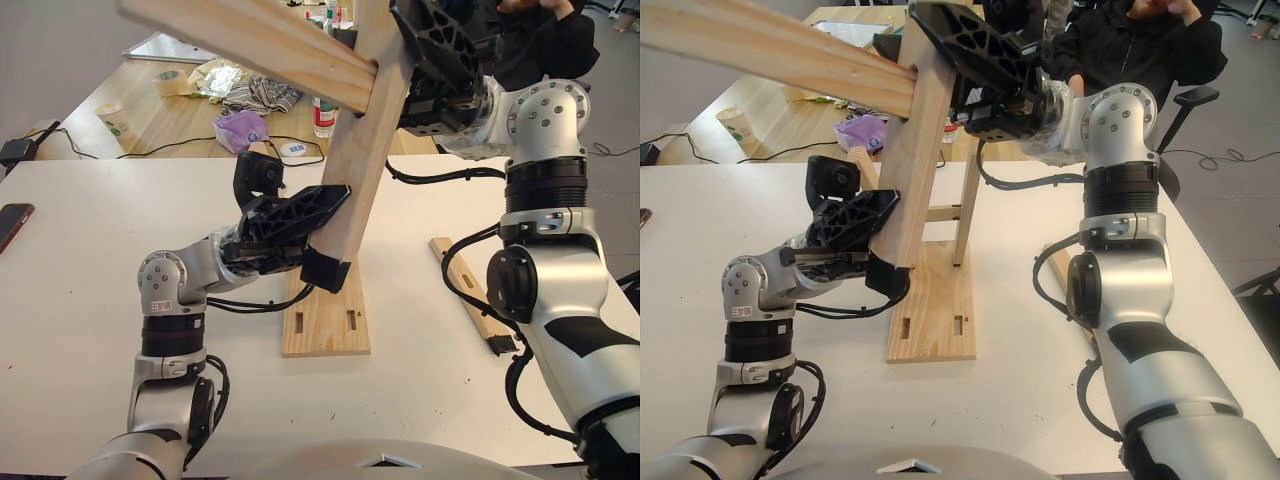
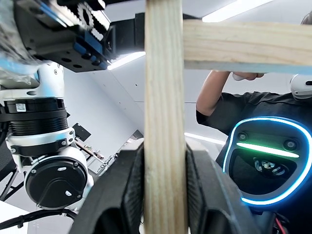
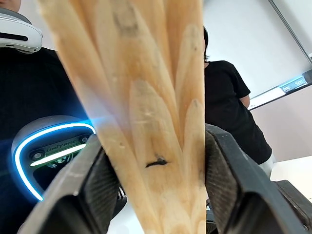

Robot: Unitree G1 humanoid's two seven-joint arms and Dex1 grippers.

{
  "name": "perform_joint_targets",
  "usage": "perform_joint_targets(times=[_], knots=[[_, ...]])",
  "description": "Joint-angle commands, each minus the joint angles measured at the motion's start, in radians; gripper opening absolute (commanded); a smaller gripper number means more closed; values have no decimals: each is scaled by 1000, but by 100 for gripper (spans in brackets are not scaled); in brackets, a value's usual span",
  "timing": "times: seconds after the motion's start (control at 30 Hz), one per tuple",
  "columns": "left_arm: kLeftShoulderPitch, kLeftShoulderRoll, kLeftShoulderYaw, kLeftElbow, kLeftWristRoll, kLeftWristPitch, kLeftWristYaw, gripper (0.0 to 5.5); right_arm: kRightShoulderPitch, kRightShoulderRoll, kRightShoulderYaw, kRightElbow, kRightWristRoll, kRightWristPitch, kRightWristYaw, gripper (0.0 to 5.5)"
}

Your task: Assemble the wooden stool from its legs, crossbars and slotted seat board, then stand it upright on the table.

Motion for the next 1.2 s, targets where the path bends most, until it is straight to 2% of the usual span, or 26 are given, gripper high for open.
perform_joint_targets(times=[0.03,0.07,0.3,0.5,0.57,0.67,0.87,1.2], knots=[[12,12,25,-21,6,-34,39,98,-5,-14,-11,-20,-1,14,-3,225],[13,5,30,-19,6,-42,52,135,-5,-13,-13,-19,-2,13,-4,224],[13,0,73,8,6,-72,153,247,-4,-8,-45,-10,-7,5,-29,210],[104,258,190,74,10,-132,309,251,24,-4,-142,-50,-33,-135,-169,210],[115,318,236,89,16,-158,313,251,94,-5,-139,-181,-48,-188,-214,210],[117,378,305,126,56,-205,297,251,292,-13,-84,-503,-47,-214,-262,210],[129,374,344,154,152,-276,310,251,614,-40,23,-852,-173,-388,-332,210],[140,357,355,175,190,-286,333,251,944,-68,92,-950,-336,-634,-400,210]])
